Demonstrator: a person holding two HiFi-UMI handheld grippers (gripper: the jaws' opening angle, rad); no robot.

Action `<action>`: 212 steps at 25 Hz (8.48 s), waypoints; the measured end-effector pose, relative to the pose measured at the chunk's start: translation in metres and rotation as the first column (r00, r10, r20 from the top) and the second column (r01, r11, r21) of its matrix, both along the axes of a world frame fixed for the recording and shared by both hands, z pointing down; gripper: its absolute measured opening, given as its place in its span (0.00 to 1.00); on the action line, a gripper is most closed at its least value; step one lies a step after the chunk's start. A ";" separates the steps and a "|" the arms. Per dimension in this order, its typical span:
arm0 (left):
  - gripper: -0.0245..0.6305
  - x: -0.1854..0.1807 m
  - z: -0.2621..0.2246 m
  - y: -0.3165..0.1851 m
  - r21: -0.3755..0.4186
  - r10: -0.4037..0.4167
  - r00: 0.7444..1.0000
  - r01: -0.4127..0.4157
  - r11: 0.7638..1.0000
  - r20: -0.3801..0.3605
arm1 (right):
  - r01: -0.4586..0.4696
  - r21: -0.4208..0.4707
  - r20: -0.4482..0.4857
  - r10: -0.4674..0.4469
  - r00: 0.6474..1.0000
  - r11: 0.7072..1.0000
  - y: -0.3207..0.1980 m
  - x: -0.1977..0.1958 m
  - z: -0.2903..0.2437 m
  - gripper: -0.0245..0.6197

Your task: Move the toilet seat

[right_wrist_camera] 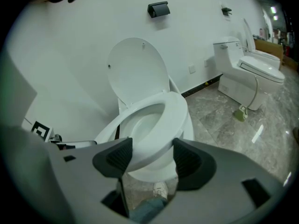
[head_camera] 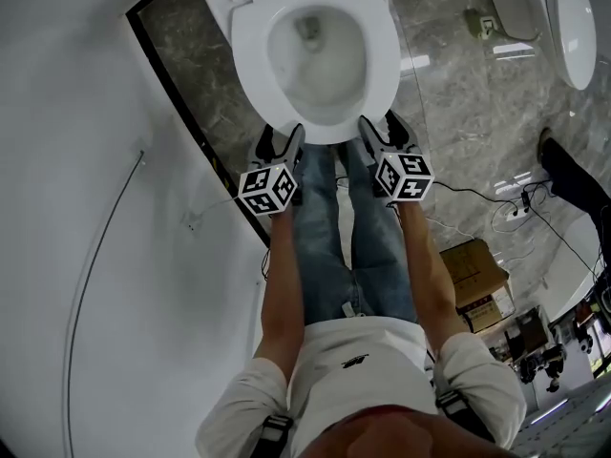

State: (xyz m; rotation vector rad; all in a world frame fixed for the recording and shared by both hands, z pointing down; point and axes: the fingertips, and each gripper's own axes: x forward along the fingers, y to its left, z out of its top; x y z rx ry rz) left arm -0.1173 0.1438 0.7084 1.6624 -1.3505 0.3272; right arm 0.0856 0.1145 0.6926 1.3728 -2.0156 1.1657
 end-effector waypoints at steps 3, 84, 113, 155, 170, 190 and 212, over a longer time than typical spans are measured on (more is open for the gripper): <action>0.50 -0.001 -0.010 -0.004 0.026 -0.007 1.000 0.007 1.000 0.003 | -0.008 0.019 0.011 0.008 1.000 1.000 -0.004 -0.001 -0.010 0.49; 0.51 0.041 -0.159 -0.065 0.194 0.398 0.799 -0.522 0.830 0.450 | -0.145 0.189 0.137 0.120 0.983 0.971 -0.083 -0.011 -0.156 0.49; 0.51 0.032 -0.198 -0.114 0.271 0.394 0.824 -0.520 0.810 0.406 | 0.226 0.375 -0.152 -0.181 0.972 0.899 -0.089 -0.058 -0.196 0.48; 0.51 0.017 -0.236 -0.186 0.310 0.314 0.875 -0.434 0.846 0.367 | 0.268 0.406 -0.136 -0.233 0.963 0.873 -0.163 -0.064 -0.235 0.39; 0.50 0.010 -0.250 -0.219 0.334 0.279 0.890 -0.402 0.853 0.360 | 0.257 0.436 -0.134 -0.220 0.966 0.862 -0.197 -0.065 -0.248 0.34; 0.50 0.000 -0.259 -0.253 0.367 0.218 0.907 -0.353 0.861 0.360 | 0.281 0.462 -0.143 -0.242 0.960 0.841 -0.231 -0.071 -0.257 0.31; 0.47 -0.012 -0.266 -0.293 0.399 0.173 0.911 -0.327 0.857 0.374 | 0.286 0.490 -0.140 -0.250 0.958 0.823 -0.270 -0.079 -0.265 0.30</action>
